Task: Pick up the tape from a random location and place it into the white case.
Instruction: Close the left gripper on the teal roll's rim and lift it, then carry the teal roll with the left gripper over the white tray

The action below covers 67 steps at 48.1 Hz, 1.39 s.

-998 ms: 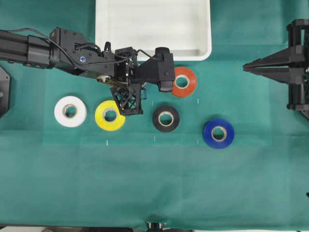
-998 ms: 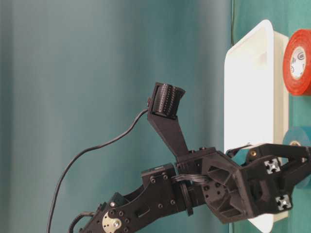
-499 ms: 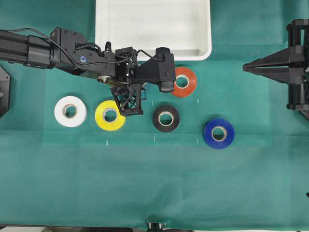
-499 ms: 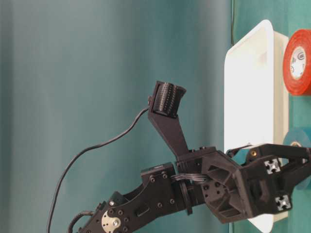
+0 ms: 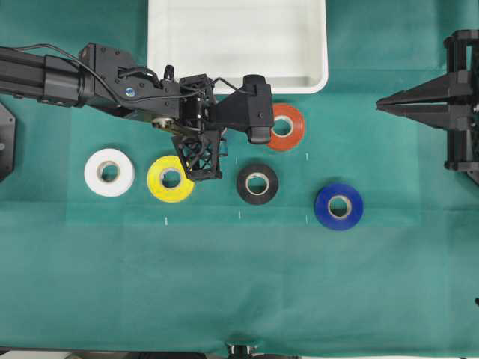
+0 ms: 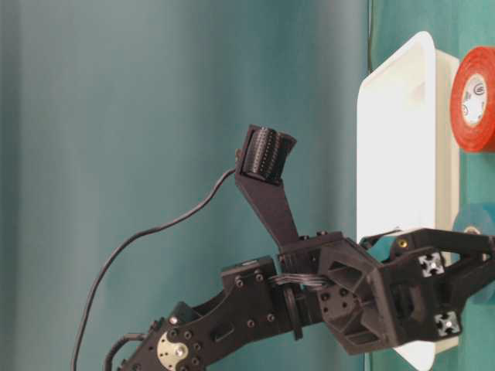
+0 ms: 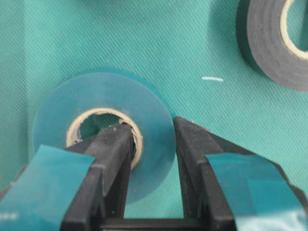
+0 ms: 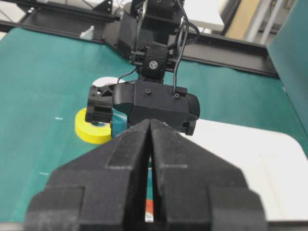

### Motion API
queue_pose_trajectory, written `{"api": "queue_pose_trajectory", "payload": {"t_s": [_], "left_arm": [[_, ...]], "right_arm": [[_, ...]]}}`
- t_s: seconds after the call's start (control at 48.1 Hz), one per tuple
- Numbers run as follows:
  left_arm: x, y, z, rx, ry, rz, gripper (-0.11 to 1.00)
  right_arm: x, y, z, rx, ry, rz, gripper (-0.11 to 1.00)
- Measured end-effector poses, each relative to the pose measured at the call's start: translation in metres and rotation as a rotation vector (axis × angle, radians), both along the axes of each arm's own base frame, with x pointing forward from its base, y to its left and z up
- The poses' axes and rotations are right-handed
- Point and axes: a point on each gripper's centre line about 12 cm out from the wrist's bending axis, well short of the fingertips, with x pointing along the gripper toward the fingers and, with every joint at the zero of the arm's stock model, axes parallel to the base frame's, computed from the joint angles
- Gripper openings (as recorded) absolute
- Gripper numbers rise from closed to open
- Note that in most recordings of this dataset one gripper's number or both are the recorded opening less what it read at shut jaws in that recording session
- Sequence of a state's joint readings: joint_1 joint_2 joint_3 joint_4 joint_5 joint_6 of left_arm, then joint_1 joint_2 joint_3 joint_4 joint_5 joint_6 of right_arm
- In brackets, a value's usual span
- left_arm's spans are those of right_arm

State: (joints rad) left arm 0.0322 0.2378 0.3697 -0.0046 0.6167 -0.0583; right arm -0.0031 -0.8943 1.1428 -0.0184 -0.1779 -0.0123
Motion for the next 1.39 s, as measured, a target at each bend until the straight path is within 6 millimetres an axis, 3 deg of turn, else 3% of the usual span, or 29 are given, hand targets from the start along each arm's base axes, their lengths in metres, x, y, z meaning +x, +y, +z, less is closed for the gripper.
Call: {"api": "queue_pose_trajectory", "payload": {"t_s": [0.229, 1.06, 1.393], "left_arm": [[0.001, -0.001, 0.017, 0.003, 0.011, -0.012, 0.22], [-0.026, -0.003, 0.181, 0.013, -0.124, -0.017, 0.22], [-0.031, -0.003, 0.212, 0.013, -0.127, -0.017, 0.22]], "right_arm": [[0.000, 0.000, 0.000, 0.000, 0.002, 0.000, 0.00], [0.000, 0.000, -0.002, 0.000, 0.014, 0.000, 0.00], [0.000, 0.000, -0.002, 0.000, 0.017, 0.000, 0.00]]}}
